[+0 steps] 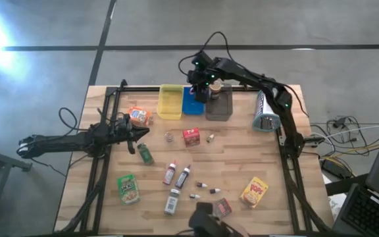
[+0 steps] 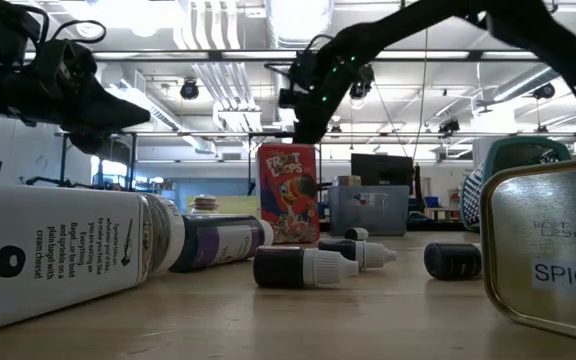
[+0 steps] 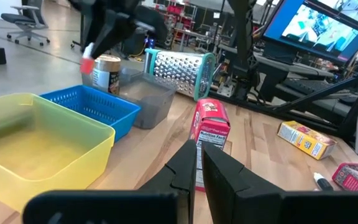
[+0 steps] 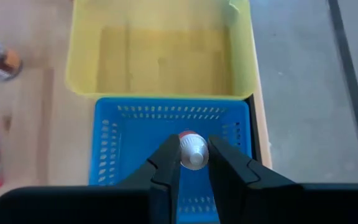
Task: Pick & Place Kitchen Items
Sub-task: Put the small orange food coloring bottle into the blue bin
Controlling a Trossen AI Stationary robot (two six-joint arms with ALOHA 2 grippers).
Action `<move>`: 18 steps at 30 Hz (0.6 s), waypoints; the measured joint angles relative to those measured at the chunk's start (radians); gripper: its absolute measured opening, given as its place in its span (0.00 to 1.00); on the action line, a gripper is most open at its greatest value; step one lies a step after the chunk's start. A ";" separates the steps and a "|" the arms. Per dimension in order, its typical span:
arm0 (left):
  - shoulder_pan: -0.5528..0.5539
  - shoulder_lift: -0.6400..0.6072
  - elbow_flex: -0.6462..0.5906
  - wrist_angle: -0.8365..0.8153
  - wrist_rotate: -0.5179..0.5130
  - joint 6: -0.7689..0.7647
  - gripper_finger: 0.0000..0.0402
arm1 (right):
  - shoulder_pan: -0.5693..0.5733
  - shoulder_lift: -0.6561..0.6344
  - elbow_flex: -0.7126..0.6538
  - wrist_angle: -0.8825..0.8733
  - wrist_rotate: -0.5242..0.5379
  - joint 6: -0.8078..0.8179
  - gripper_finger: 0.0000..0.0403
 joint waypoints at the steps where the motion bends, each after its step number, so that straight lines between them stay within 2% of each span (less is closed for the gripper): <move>1: 0.000 0.000 0.000 0.000 0.000 0.000 0.08 | -0.002 0.019 0.014 0.000 0.000 0.000 0.16; 10: 0.000 0.002 0.000 -0.018 0.000 0.000 0.08 | -0.028 0.136 0.097 -0.004 -0.045 0.030 0.14; 18: 0.000 0.003 0.000 -0.020 0.000 0.000 0.08 | -0.035 0.178 0.092 0.043 -0.043 0.076 0.15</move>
